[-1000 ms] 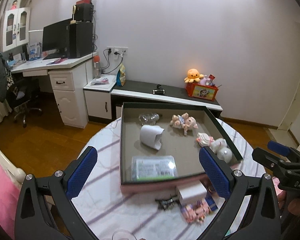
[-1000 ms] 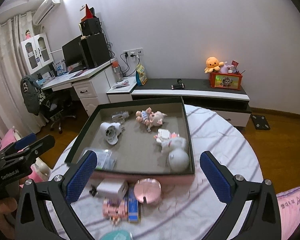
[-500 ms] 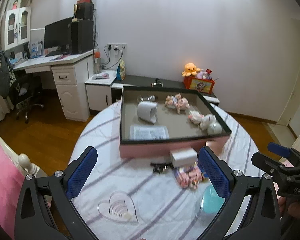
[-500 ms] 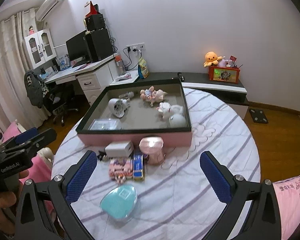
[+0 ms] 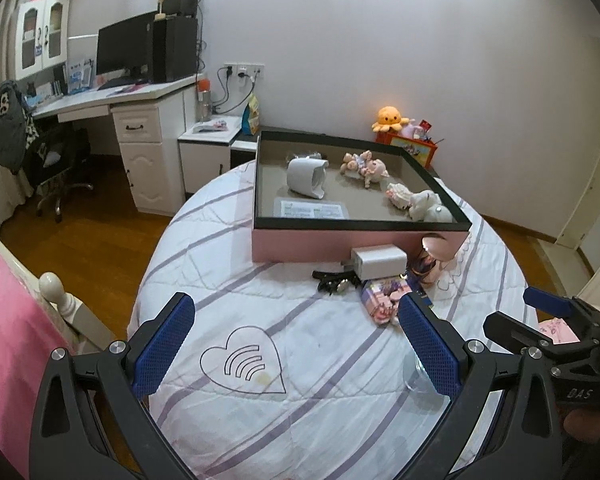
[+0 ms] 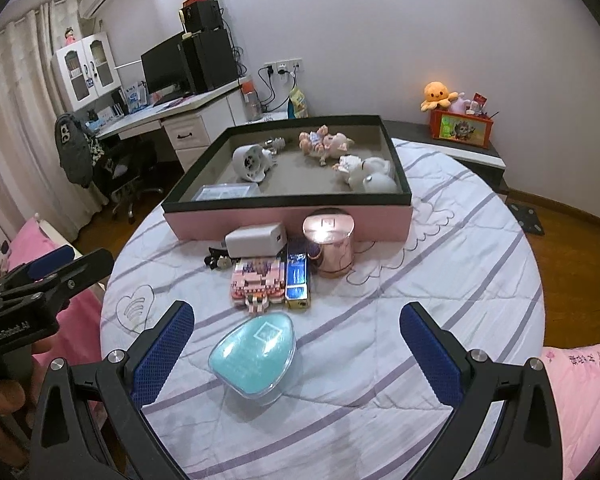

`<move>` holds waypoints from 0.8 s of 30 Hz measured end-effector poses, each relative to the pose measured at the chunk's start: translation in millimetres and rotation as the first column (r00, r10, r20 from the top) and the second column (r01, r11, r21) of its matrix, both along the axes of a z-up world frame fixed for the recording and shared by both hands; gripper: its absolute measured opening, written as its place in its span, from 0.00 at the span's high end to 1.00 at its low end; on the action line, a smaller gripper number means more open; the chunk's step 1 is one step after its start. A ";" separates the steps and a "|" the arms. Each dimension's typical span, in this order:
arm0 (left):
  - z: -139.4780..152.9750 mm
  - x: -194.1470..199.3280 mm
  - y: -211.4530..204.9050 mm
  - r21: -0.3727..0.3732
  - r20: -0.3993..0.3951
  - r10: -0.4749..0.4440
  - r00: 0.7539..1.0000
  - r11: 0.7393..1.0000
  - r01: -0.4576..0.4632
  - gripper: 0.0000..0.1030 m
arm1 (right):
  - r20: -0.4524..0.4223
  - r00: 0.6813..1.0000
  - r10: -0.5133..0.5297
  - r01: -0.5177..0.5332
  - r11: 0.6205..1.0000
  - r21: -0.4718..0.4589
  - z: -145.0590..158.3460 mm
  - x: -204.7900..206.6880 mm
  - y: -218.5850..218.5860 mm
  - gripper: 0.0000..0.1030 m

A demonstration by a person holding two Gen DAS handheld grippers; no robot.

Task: Organize rigid objects
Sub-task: 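Move both tools back toward the remaining items on the bed, then grasp the teal oval case with the right tool while the left tool grasps the white charger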

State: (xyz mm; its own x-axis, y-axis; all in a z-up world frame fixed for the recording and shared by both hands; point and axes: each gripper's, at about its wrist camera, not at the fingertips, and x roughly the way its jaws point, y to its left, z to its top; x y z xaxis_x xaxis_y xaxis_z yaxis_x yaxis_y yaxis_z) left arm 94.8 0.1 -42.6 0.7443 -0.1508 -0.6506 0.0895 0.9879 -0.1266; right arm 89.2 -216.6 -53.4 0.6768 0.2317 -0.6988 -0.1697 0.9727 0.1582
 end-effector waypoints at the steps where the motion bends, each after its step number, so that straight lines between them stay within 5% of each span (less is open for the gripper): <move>1: -2.1 -0.7 0.2 -0.001 -0.004 0.001 1.000 1.000 -0.001 0.00 | -0.004 1.000 0.002 -0.002 1.000 -0.002 -1.7 0.2 1.3 0.00; 19: -32.1 6.3 1.5 -0.006 -0.083 0.009 0.997 1.000 -0.009 0.00 | -0.134 0.988 0.083 -0.090 0.995 -0.049 -57.9 9.4 29.3 0.06; 21: -34.8 7.5 -0.5 -0.005 -0.090 0.005 0.996 1.000 -0.005 0.00 | -0.142 0.986 0.091 -0.099 0.994 -0.047 -63.1 10.7 30.8 0.10; 24: -38.6 9.3 -3.4 -0.003 -0.100 0.001 0.995 1.000 -0.001 0.00 | -0.144 0.985 0.096 -0.105 0.993 -0.059 -68.0 11.4 33.0 0.31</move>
State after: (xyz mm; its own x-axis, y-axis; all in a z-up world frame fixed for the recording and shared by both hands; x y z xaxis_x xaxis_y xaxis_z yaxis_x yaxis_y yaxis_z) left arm 104.1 -3.3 -81.2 0.6755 -0.1520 -0.7215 0.0752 0.9876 -0.1378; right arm 100.7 -183.6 -121.3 0.5460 0.2438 -0.8015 -0.2479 0.9609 0.1233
